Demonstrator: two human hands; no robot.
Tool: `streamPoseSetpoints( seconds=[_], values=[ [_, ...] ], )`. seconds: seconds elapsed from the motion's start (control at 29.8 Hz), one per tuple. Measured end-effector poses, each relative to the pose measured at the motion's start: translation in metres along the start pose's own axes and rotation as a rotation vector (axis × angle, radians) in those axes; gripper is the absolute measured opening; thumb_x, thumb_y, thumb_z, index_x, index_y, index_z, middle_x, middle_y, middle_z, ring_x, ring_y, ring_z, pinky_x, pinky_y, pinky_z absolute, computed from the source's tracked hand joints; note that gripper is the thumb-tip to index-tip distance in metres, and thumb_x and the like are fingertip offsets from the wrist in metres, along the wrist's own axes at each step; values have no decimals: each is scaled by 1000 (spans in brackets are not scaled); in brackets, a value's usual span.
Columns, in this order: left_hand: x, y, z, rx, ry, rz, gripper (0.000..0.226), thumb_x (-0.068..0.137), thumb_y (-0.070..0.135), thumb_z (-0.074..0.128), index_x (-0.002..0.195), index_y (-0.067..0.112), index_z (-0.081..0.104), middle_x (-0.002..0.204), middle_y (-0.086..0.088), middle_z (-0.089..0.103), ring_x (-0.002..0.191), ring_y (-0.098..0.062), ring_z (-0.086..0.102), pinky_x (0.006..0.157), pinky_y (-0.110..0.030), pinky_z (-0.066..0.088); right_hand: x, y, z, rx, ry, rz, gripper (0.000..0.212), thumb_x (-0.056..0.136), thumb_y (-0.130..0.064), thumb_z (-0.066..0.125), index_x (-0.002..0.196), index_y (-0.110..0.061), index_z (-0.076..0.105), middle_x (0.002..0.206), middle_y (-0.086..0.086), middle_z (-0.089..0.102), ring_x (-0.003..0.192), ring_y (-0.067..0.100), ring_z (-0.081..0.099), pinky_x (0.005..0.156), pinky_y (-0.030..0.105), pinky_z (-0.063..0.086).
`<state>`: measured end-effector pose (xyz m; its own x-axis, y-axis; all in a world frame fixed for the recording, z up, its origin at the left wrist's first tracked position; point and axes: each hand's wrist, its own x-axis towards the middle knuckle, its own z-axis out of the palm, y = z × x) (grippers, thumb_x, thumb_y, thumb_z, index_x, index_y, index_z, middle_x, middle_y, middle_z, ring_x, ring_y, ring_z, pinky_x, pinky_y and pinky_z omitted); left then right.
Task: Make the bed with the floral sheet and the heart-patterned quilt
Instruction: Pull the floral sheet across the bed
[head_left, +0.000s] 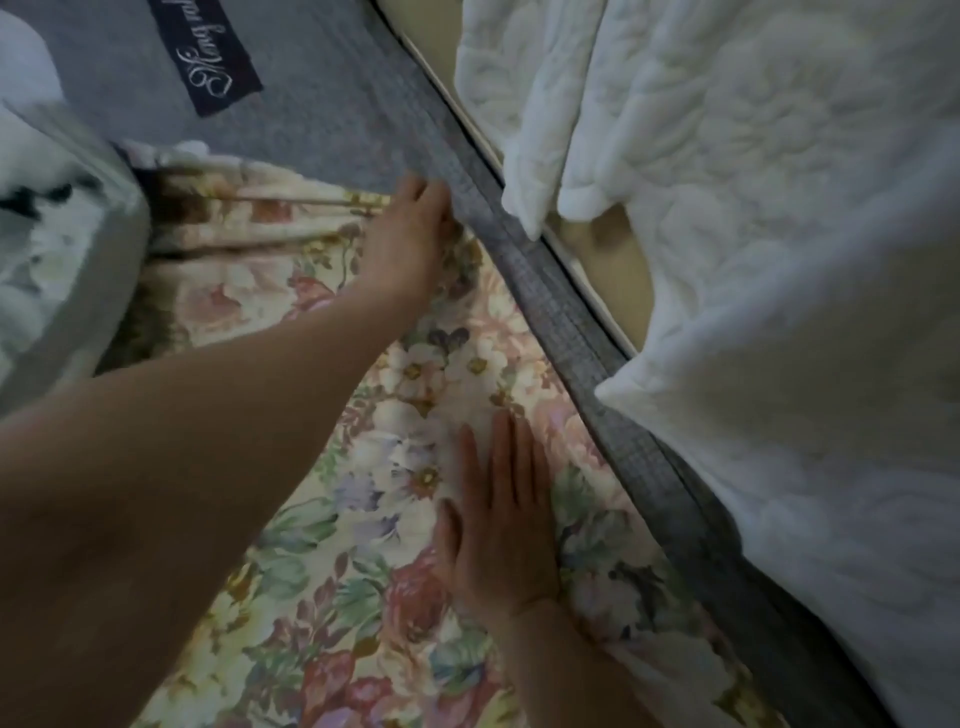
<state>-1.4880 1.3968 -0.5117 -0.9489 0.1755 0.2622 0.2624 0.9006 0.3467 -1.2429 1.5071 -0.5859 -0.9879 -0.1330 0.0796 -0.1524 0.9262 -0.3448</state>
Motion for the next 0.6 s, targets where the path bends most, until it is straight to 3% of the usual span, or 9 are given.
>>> streamPoseSetpoints(
  seconds=[0.1, 0.17, 0.23, 0.3, 0.37, 0.47, 0.54, 0.6],
  values=[
    [-17, -14, 39, -88, -60, -43, 10, 94, 7, 50, 99, -1, 54, 110, -22, 50, 84, -36, 56, 65, -38, 32, 2, 5, 3, 4, -15, 26, 69, 97, -40, 44, 157, -17, 18, 161, 23, 10, 150, 41, 4, 119, 56, 16],
    [-28, -21, 53, -164, -86, 12, 28, 93, 4, 53, 121, 1, 53, 138, -18, 44, 106, -31, 57, 79, -33, 40, -2, 5, 5, 1, -22, 30, 69, 97, -41, 43, 157, -19, 18, 162, 23, 9, 150, 41, 3, 119, 56, 15],
    [-35, -29, 66, -154, -136, 124, 58, 93, 0, 53, 147, 12, 37, 162, -8, 18, 140, -29, 36, 105, -37, 39, -3, 5, 7, -5, -13, 29, 68, 97, -41, 42, 157, -20, 18, 161, 22, 10, 149, 41, 4, 119, 56, 15],
    [-38, -32, 73, -137, -162, 144, 70, 95, 0, 50, 156, 17, 20, 164, -5, 6, 150, -29, 12, 119, -43, 23, -2, 6, 9, -16, -10, 11, 68, 96, -42, 44, 157, -20, 21, 161, 22, 13, 149, 41, 8, 119, 54, 14],
    [-35, -28, 73, -144, -182, 84, 70, 98, 3, 45, 158, 17, 11, 165, -4, 6, 151, -22, 9, 122, -41, 17, -2, 5, 6, 4, 19, 19, 64, 95, -40, 45, 154, -21, 30, 160, 19, 22, 148, 39, 17, 118, 52, 19],
    [-34, -25, 69, -198, -205, -5, 70, 100, 9, 44, 157, 17, 5, 164, -5, 8, 149, -22, 17, 120, -36, 21, 36, 2, -7, 47, 197, 57, 39, 94, -28, 57, 131, -19, 58, 143, 9, 51, 131, 33, 49, 108, 45, 37],
    [-30, -28, 65, -249, -196, -61, 73, 99, 12, 46, 158, 18, 4, 164, -6, 8, 145, -28, 28, 114, -35, 28, 101, 1, -3, 2, 273, 59, 37, 95, -19, 54, 131, -16, 60, 138, 5, 56, 130, 27, 52, 105, 41, 40],
    [-25, -32, 63, -284, -216, -112, 73, 98, 13, 49, 158, 19, 6, 164, -6, 12, 140, -32, 36, 108, -35, 33, 156, 1, 8, -23, 242, 56, 45, 94, -17, 40, 135, -11, 58, 140, 7, 57, 135, 25, 48, 108, 41, 40]
  ],
)
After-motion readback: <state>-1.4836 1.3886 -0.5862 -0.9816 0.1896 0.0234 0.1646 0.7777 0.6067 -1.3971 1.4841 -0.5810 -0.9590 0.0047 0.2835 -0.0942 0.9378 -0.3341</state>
